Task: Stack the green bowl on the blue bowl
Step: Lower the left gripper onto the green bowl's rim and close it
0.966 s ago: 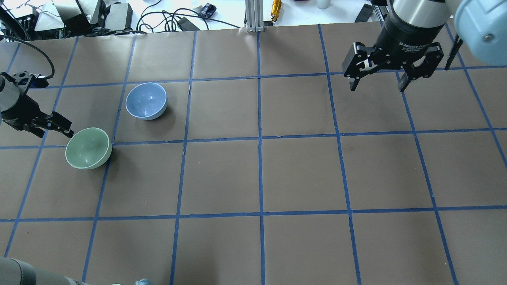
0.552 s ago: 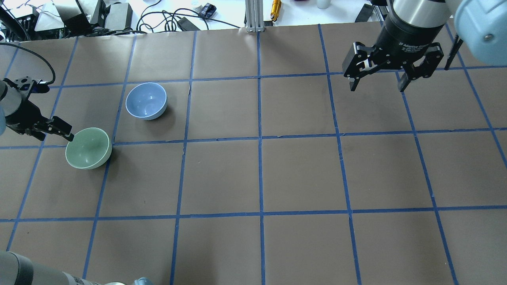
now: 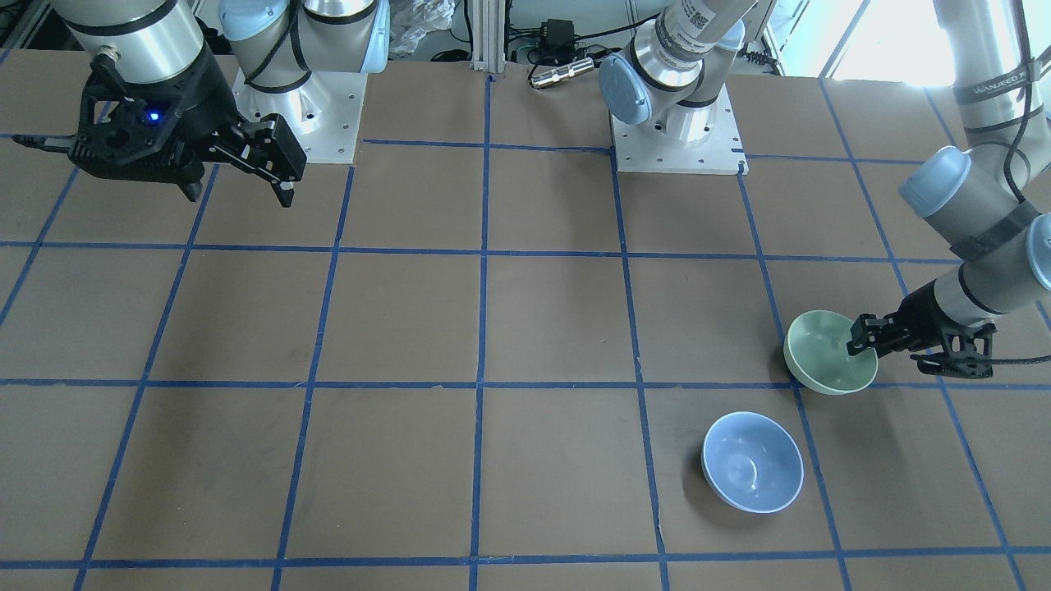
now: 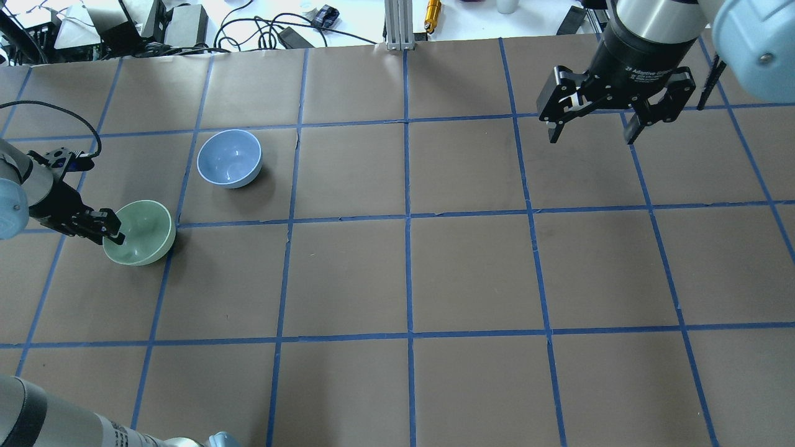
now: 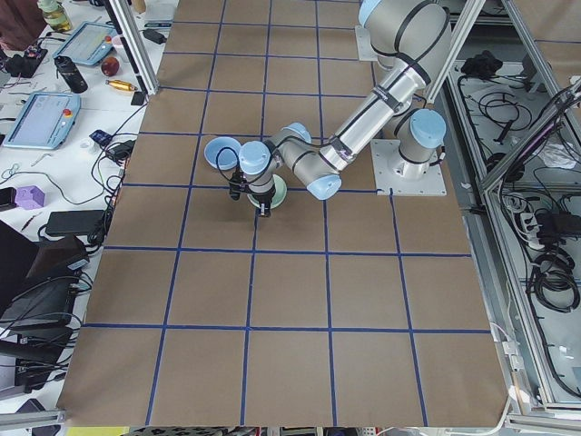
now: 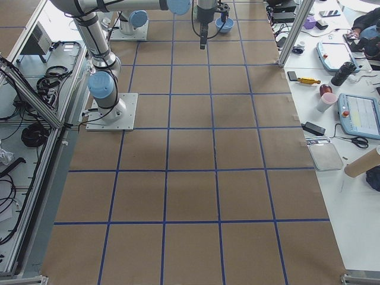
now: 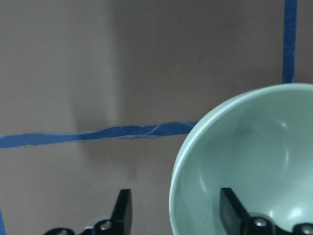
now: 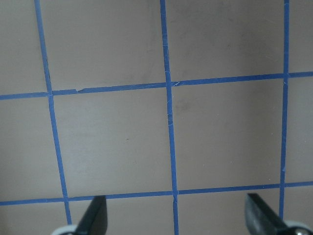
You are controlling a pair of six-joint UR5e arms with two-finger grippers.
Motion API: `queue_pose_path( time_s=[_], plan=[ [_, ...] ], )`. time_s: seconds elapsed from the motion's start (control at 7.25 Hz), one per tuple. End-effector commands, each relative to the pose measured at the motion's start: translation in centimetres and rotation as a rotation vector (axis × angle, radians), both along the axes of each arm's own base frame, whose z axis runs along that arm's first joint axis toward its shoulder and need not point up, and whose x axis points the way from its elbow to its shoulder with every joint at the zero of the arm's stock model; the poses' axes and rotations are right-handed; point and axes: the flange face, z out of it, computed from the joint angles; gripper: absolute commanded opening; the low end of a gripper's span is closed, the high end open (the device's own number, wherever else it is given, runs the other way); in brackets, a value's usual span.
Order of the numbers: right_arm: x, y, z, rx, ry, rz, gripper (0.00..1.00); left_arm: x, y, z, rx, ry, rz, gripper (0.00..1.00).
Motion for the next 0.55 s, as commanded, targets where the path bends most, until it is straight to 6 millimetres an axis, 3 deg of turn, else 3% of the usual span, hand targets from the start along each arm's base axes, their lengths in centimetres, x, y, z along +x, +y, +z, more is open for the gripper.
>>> queue_pose_path(
  time_s=[0.0,0.28,0.41],
  plan=[
    [0.0,0.0,0.0,0.000,0.000,0.000,1.00,0.4,-0.4,1.3,-0.021,-0.011,-0.004,0.05],
    [0.0,0.0,0.0,-0.001,0.000,0.000,1.00,1.2,-1.9,4.8,-0.039,0.009,-0.001,0.04],
    [0.0,0.0,0.0,0.000,0.000,0.000,1.00,1.2,-3.2,7.9,-0.043,0.009,-0.012,0.04]
  ],
)
